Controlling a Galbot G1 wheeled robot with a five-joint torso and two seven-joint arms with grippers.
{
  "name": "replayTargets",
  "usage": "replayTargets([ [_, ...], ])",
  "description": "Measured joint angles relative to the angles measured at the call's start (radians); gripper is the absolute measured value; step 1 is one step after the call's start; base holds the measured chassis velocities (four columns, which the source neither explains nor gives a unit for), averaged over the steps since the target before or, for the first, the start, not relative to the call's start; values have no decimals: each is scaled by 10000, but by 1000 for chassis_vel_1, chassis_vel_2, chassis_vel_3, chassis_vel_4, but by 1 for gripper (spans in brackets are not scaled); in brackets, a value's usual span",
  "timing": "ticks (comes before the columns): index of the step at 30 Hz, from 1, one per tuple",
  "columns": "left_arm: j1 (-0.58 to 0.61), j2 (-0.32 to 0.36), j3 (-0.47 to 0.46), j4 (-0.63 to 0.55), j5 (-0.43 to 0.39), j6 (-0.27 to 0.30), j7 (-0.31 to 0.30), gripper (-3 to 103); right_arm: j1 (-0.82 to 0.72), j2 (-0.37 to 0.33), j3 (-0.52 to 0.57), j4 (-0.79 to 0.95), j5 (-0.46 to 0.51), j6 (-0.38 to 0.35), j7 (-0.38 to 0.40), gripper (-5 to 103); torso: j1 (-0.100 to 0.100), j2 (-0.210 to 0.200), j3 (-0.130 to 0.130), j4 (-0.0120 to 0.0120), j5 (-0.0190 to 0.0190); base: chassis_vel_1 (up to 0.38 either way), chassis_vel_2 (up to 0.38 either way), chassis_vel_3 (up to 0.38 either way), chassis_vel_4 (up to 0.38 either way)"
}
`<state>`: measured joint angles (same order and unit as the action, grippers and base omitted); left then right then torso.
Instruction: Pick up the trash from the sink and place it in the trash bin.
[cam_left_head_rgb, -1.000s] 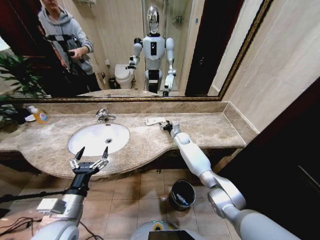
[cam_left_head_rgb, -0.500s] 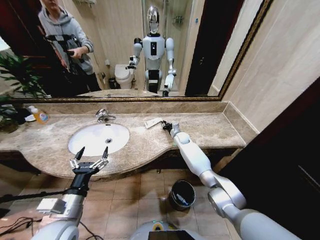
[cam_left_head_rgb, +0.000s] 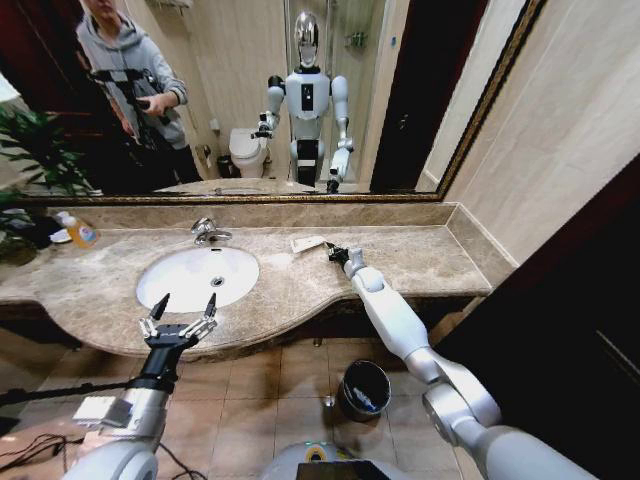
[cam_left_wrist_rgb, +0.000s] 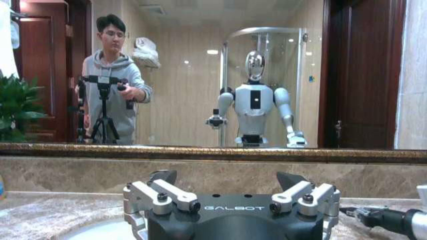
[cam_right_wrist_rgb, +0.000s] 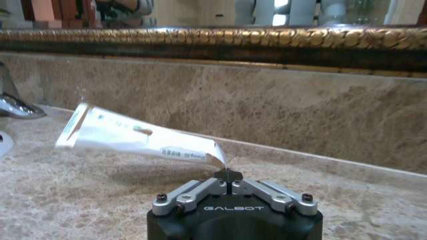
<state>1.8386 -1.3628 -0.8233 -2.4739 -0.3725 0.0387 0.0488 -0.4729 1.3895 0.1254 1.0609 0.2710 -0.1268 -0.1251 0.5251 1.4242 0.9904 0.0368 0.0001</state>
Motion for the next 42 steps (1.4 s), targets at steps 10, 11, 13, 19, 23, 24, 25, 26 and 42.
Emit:
replayTargets([
  [10, 0, -1, -1, 0, 0, 0, -1, 100, -1371, -1304, 691, 3114, 603, -471, 409, 0, 0, 0, -1, 0, 2, 0, 0, 0, 0],
  [11, 0, -1, 0, 0, 0, 0, 0, 100, -1527, -1470, 804, 3406, 605, -472, 429, 0, 0, 0, -1, 0, 0, 0, 0, 0, 0],
  [13, 0, 0, 0, 0, 0, 0, 0, 100, -1855, -1750, 1059, 3939, 606, -472, 476, 0, 0, 0, -1, 0, 1, 0, 0, 0, 0],
  [19, 0, -1, -1, 0, 0, 0, -2, 100, -3863, -2918, 2369, 5868, 910, -293, 686, 0, 0, 0, -1, 0, 3, 0, 0, 0, 0],
  [23, 0, -1, 0, 0, 0, 0, 4, 100, -5322, -3448, 3391, 6871, 1105, -42, 712, 0, -1, 1, -2, -5, 3, 0, 0, 0, 0],
  [24, 0, -1, 0, 0, 0, 0, 3, 100, -5568, -3496, 3601, 7019, 1106, 44, 713, 0, -1, 1, -2, -4, 3, 0, 0, 0, 0],
  [25, 0, -1, 0, 0, 0, 0, 0, 100, -5885, -3526, 3858, 7198, 1107, 165, 711, 0, -2, 1, -2, -3, 3, 0, 0, 0, 0],
  [26, 0, 0, 0, 0, 0, 0, -1, 100, -6146, -3530, 4053, 7317, 1106, 302, 708, 0, -2, 1, -2, -3, 3, 0, 0, 0, 0],
  [42, 0, 0, 0, 1, 0, 0, 0, 100, -11282, -2009, 7189, 8972, 830, 2338, 319, 0, -1, 1, -2, 0, -3, 0, 0, 0, 0],
])
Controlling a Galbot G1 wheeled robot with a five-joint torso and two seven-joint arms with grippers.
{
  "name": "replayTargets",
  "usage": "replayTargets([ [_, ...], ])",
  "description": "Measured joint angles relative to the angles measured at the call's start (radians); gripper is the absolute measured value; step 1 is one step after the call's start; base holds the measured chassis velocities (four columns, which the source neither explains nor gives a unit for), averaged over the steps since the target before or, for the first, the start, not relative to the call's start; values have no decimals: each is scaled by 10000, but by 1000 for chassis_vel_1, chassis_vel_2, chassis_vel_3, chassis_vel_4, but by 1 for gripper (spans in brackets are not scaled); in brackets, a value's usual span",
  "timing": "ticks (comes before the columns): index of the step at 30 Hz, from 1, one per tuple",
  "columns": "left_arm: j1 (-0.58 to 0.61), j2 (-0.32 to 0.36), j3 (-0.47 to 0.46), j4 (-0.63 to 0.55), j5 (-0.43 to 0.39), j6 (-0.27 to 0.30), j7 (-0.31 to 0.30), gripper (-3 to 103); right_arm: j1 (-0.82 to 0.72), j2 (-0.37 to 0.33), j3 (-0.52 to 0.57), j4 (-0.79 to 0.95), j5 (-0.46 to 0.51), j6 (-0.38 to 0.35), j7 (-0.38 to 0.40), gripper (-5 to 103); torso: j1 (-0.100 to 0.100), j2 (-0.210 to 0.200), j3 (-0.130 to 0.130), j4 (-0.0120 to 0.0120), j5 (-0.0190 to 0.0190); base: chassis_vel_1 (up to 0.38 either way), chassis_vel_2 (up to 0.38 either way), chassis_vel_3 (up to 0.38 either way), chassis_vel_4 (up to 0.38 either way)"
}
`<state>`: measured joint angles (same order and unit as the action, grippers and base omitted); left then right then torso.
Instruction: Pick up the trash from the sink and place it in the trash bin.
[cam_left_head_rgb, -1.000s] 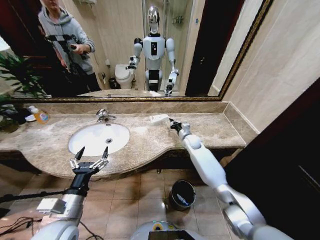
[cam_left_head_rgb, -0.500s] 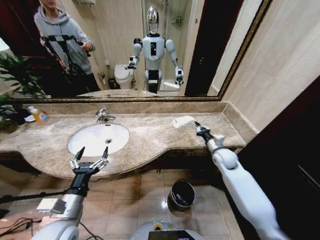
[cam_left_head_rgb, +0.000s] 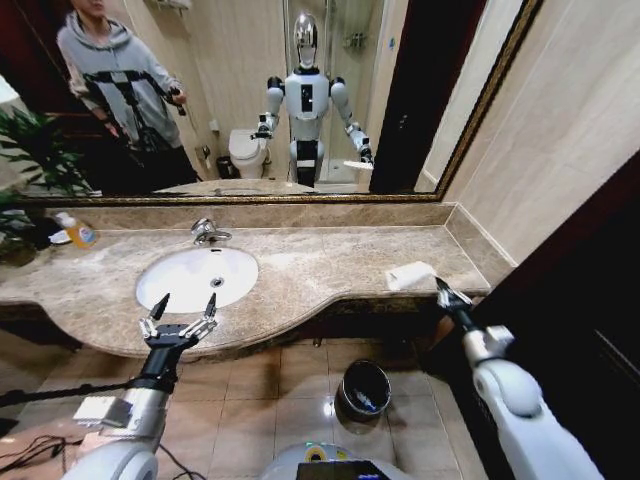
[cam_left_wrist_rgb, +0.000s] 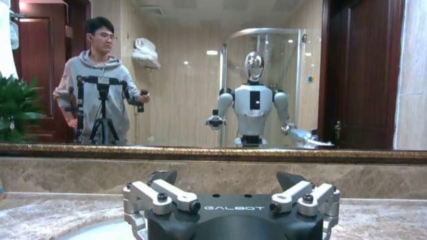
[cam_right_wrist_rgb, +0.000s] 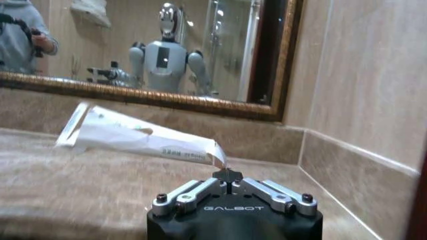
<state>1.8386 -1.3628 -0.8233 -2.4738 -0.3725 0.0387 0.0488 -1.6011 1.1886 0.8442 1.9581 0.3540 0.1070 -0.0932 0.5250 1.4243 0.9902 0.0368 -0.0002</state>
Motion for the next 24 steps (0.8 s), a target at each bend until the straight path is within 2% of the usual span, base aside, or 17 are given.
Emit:
replayTargets([
  [2, 0, 0, 0, 0, 0, 0, 0, 100, -205, 123, 12, 20, -81, 119, -11, 0, 0, 0, 0, -1, 1, 0, 0, 0, 0],
  [6, 0, 0, -1, -1, 0, 0, -1, 100, -1160, 770, -186, -240, -743, 938, -11, 0, -1, 0, 0, -1, 0, 0, 0, 0, 0],
  [7, 0, 0, -1, -1, 0, 0, -1, 100, -1160, 770, -186, -240, -743, 938, -11, 0, -1, 0, 0, -1, 0, 0, 0, 0, 0],
  [11, 0, -1, -1, 0, 0, 0, 0, 100, -1307, 1363, -426, -1362, -2039, 1926, 186, 0, 0, 0, 1, -1, 1, 0, 0, 0, 0],
  [16, 0, -1, 0, 0, 0, 0, -1, 100, -1140, 1541, -1069, -2374, -2499, 2126, 394, 0, 0, 0, 1, -2, -1, 0, 0, 0, 0],
  [24, 0, 0, 0, -1, 0, 0, -1, 100, 455, 1798, -2001, -5340, -3428, 2528, 456, 0, 2, -2, 2, 1, 1, 0, 0, 0, 0],
])
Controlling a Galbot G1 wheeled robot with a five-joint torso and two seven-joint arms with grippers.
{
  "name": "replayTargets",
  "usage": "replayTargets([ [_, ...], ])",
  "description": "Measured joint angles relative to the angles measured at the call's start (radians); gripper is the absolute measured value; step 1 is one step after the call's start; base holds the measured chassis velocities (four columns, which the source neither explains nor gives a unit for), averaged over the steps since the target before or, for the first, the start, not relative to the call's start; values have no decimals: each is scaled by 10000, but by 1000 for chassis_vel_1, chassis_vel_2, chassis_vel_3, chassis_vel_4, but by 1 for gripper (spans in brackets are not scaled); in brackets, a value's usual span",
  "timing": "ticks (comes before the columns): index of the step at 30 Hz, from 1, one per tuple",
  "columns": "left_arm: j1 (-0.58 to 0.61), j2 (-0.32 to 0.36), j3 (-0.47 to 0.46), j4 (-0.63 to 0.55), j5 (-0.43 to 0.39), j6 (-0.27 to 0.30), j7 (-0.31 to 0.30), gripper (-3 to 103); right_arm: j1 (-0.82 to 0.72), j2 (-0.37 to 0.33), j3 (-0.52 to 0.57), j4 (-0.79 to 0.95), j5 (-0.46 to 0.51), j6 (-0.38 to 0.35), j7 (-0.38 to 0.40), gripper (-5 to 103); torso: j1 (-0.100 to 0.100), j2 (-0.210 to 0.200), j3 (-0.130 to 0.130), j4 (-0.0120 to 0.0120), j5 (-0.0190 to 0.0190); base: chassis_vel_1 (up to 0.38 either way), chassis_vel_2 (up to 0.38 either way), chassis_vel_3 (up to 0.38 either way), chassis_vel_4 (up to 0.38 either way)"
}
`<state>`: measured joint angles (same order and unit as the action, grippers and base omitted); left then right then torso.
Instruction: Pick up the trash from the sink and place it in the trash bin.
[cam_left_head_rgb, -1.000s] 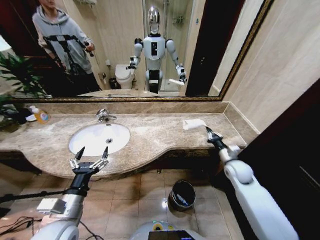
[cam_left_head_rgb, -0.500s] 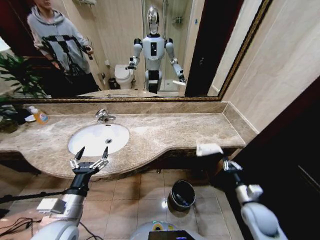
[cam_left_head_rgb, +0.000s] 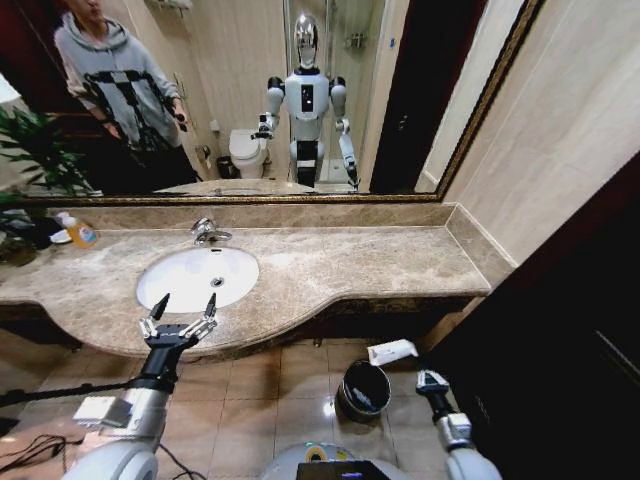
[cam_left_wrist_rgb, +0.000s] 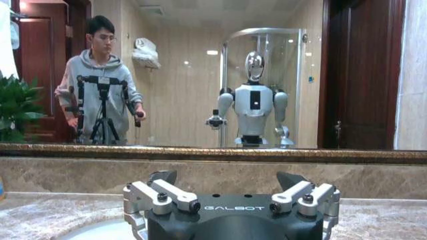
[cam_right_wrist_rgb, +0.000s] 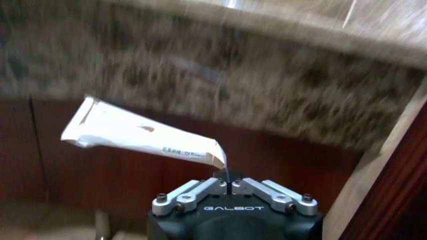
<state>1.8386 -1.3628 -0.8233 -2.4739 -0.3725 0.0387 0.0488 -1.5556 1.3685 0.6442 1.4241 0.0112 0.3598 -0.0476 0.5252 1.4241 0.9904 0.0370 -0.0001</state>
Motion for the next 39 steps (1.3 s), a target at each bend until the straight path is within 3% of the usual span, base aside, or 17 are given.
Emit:
replayTargets([
  [12, 0, 0, 0, 0, 0, 0, 0, 100, 2217, -80, -279, -5126, -1432, 1383, 174, 0, 0, 0, 0, -2, 0, 0, 0, 0, 0],
  [20, 0, 0, 0, 0, 0, 0, 0, 100, 3021, 46, -480, -6337, -1328, 843, -258, 0, 0, 0, 0, -2, 0, 0, 0, 0, 0],
  [39, 0, 0, 0, 0, 0, 0, 0, 100, 5242, 798, -563, -9679, -2540, 344, -904, 0, 0, 0, 0, -2, 0, 0, 0, 0, 0],
])
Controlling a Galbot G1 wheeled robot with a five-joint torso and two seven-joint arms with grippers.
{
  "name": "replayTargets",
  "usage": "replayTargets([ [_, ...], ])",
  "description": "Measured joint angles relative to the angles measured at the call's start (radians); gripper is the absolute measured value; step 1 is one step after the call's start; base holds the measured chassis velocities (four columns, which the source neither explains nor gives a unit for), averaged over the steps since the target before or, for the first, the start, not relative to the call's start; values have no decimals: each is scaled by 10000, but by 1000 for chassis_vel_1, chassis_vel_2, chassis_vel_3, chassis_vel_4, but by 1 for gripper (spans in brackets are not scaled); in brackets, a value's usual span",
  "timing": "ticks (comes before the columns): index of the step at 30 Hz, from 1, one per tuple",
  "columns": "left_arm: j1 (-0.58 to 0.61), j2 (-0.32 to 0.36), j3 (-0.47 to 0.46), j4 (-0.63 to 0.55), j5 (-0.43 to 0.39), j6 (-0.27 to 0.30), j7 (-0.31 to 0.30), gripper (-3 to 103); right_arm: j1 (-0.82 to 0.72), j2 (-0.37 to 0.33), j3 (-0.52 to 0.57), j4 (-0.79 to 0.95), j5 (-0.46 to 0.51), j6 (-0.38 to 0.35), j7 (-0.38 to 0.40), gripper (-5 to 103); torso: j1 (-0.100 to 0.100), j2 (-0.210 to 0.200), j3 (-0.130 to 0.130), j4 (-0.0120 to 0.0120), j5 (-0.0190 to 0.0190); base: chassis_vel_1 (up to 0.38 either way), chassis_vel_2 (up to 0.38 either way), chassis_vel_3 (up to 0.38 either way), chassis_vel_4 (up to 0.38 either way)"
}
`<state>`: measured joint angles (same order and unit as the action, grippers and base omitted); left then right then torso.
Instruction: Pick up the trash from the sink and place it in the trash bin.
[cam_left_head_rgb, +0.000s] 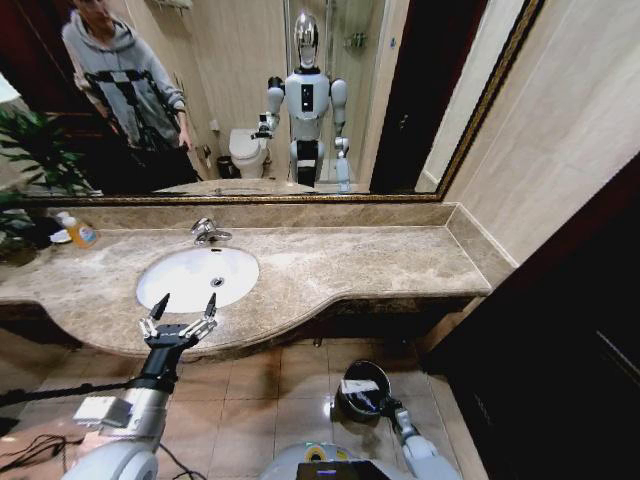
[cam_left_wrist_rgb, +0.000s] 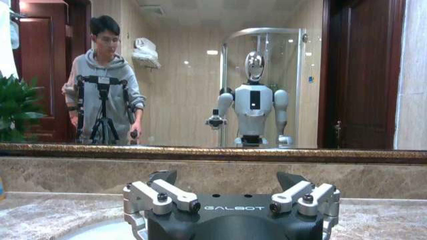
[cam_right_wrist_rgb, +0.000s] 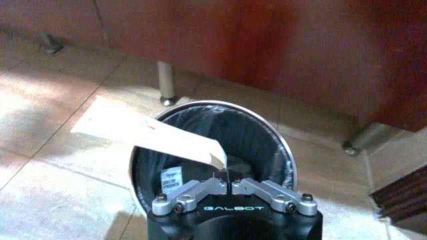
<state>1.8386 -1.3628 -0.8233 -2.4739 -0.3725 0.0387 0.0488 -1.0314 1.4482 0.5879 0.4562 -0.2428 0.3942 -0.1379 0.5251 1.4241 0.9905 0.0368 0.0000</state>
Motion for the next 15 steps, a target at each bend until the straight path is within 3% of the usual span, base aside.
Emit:
replayTargets([
  [15, 0, 0, 0, 0, 0, 0, 0, 100, 708, 113, 46, -630, -231, -1503, -50, -3, -1, 0, -1, 0, 0, 0, 0, 0, 0],
])
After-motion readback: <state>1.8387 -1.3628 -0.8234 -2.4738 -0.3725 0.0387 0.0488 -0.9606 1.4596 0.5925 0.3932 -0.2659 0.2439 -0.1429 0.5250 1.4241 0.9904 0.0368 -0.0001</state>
